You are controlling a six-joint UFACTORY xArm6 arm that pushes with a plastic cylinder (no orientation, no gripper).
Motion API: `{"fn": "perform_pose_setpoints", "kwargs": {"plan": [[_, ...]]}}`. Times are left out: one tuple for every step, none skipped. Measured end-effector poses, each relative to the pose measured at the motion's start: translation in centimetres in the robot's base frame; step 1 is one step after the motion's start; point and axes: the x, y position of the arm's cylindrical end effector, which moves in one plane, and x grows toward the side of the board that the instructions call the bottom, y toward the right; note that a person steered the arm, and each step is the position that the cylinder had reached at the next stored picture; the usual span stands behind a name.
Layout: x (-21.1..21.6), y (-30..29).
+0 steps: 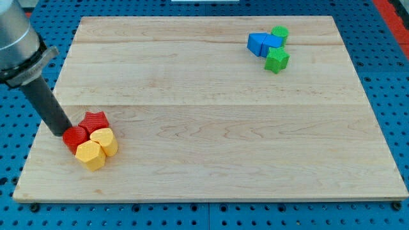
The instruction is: Place the yellow hexagon towards the bottom right of the yellow heart
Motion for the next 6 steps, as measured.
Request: {"fn": "perform_pose_setpoints", "kwargs": {"plan": [[4.3,-1.3],[5.9,-0.3],[2.8,0.1],[0.9,0.7],[-1.7,2.3],[-1.5,2.0]]}}
